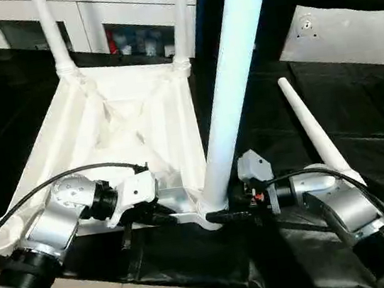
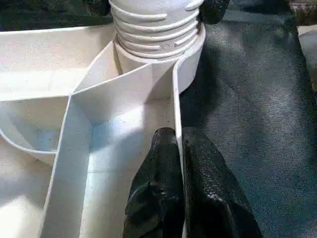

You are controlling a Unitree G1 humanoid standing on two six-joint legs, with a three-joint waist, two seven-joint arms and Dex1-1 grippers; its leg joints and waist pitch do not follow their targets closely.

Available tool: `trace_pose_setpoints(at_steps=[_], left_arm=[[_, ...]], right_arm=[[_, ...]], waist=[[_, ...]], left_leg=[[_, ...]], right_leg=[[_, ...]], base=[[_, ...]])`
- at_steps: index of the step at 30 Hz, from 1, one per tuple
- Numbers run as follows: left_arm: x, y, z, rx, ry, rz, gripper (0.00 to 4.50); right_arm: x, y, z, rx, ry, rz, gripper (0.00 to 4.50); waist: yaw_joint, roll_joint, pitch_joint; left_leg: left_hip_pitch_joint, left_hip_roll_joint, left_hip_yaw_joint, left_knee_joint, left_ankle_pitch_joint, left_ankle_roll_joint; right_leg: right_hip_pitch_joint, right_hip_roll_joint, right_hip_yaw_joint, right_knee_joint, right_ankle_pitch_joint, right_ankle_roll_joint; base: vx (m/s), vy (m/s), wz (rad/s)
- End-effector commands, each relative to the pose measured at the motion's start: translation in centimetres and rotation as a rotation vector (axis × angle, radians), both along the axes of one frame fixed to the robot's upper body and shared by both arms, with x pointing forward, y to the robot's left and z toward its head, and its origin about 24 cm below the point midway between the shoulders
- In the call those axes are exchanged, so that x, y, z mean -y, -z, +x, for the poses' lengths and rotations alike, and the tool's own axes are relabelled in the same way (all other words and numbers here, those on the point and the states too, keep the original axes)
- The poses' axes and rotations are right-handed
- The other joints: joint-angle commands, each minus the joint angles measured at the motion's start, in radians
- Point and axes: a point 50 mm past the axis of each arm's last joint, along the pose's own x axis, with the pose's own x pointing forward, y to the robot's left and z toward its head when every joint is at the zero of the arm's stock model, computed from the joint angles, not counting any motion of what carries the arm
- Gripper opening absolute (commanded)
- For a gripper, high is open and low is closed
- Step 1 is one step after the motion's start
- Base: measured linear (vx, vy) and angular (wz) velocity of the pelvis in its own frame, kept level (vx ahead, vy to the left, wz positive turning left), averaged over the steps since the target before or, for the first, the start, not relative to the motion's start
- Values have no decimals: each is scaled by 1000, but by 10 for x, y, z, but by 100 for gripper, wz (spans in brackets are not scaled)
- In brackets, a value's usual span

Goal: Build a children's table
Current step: Rotate leg to tighten

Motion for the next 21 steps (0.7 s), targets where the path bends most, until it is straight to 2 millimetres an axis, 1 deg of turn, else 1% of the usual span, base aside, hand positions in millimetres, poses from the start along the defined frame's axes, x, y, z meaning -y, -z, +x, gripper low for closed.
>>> trace_pose_setpoints(at_steps=[1,2,3,4,5,10,11,12,13,14,15,16,17,19,20,21], left_arm=[[14,2,-4,-9,107,3,0],[14,2,-4,-10,107,5,0],[14,2,-4,-10,107,5,0],[14,3,-5,-11,109,7,0],[14,3,-5,-11,109,8,0],[13,5,-5,-21,93,10,0],[13,5,-5,-20,68,-11,0],[13,4,-3,-16,34,-28,0],[12,4,-3,-15,26,-32,0],[12,3,-1,-1,-27,-60,0],[12,3,1,16,-84,-77,0],[11,3,2,27,-120,-87,0],[12,4,4,52,-188,-92,0],[17,8,5,68,-271,-111,0],[20,10,3,66,-295,-125,0],[28,12,0,46,-326,-158,0]], right_arm=[[1,-1,2,7,-13,-3,317],[0,-1,2,6,-17,-3,313],[0,-1,2,6,-17,-3,297],[-1,0,2,5,-23,-3,297],[-1,0,2,4,-26,-2,282],[-4,2,2,-1,-39,0,274],[-5,3,1,-3,-41,3,274],[-6,4,0,-5,-37,6,273],[-6,4,0,-5,-37,7,272],[-6,5,-1,-6,-18,16,272],[-7,5,-1,-4,12,26,272],[-7,6,-1,-2,33,33,272],[-7,8,1,9,96,37,272],[-7,12,4,22,198,46,272],[-7,14,5,25,237,52,272],[-9,17,5,19,302,60,272]], waist=[[-6,11,-55],[-6,9,-56],[-6,9,-56],[-6,10,-56],[-6,10,-55],[-6,12,-55],[-7,16,-55],[-7,18,-55],[-7,17,-55],[-7,19,-56],[-9,24,-54],[-10,23,-54],[-11,22,-53],[-12,21,-52],[-12,21,-51],[-13,17,-51]], left_leg=[[-27,-4,27,-71,-70,44],[-27,-3,26,-71,-67,43],[-27,-3,26,-71,-63,42],[-26,-4,27,-71,-63,42],[-26,-3,27,-71,-66,43],[-27,-3,26,-72,-80,37],[-26,-4,25,-72,-82,36],[-26,-4,26,-72,-83,34],[-27,-4,25,-72,-79,32],[-26,-4,25,-72,-79,32],[-27,-3,26,-73,-84,29],[-27,-5,25,-73,-98,26],[-29,-5,25,-73,-104,24],[-30,-7,26,-72,-117,13],[-31,-10,25,-72,-125,13],[-31,-10,24,-73,-138,15]], right_leg=[[80,-37,26,-54,-226,-195],[81,-37,25,-53,-220,-196],[81,-37,25,-52,-212,-197],[81,-37,25,-52,-210,-198],[81,-37,25,-52,-212,-199],[81,-37,25,-56,-239,-193],[80,-37,25,-56,-240,-193],[81,-37,25,-56,-233,-193],[82,-36,24,-56,-226,-196],[82,-36,24,-54,-222,-197],[82,-36,24,-56,-214,-201],[83,-34,23,-59,-232,-197],[84,-34,24,-59,-246,-193],[82,-33,25,-68,-329,-163],[81,-31,24,-72,-356,-153],[80,-31,23,-76,-407,-132]], base=[[0,0,0],[0,0,0],[0,0,0],[0,0,0],[0,0,0],[0,0,0],[0,0,0],[0,0,0],[0,0,0],[0,0,0],[0,0,0],[0,0,0],[0,0,0],[0,0,0],[0,0,0],[0,0,0]])
